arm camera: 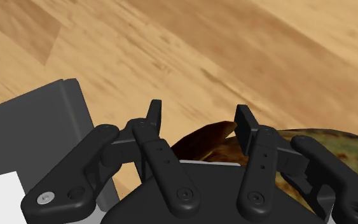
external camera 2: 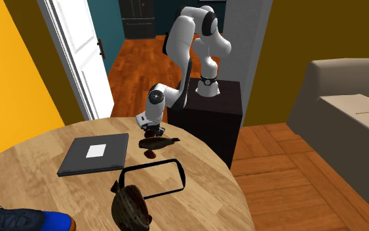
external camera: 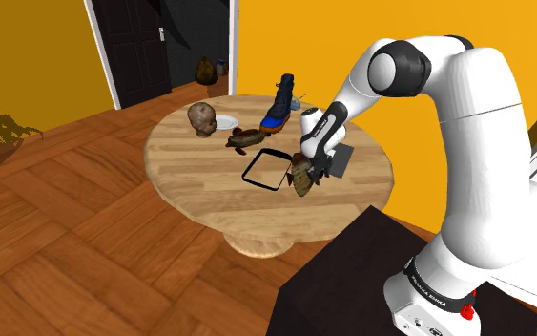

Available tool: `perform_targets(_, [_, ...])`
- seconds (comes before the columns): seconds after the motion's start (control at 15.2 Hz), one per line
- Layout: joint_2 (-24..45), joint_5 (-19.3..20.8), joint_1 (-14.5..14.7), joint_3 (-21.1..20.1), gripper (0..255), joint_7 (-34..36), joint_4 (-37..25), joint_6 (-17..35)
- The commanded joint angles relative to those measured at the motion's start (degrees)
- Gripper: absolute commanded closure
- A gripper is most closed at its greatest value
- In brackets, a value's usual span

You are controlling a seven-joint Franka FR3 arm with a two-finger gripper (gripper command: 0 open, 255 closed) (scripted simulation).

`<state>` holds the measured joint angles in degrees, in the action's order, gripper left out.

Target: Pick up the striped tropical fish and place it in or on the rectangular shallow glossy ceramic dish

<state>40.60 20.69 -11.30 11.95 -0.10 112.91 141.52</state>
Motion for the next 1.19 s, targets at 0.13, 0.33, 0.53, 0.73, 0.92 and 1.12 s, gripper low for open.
perform_targets(0.13, [0.0, 0.0, 0.0, 0.0, 255, 0.0, 0.0, 0.0])
perform_targets(0.33, [0.0, 0.0, 0.0, 0.0, 255, 0.0, 0.0, 0.0])
perform_targets(0.53, [0.0, 0.0, 0.0, 0.0, 255, 0.0, 0.0, 0.0])
perform_targets(0.73, [-2.1, 0.0, 0.1, 0.0, 255, -0.5, 0.8, -1.3])
perform_targets(0.92, [-4.3, -0.1, 0.2, 0.1, 255, -1.0, 1.5, -2.7])
perform_targets(1.12, [-6.3, -0.1, 0.3, 0.1, 255, -1.5, 2.1, -4.1])
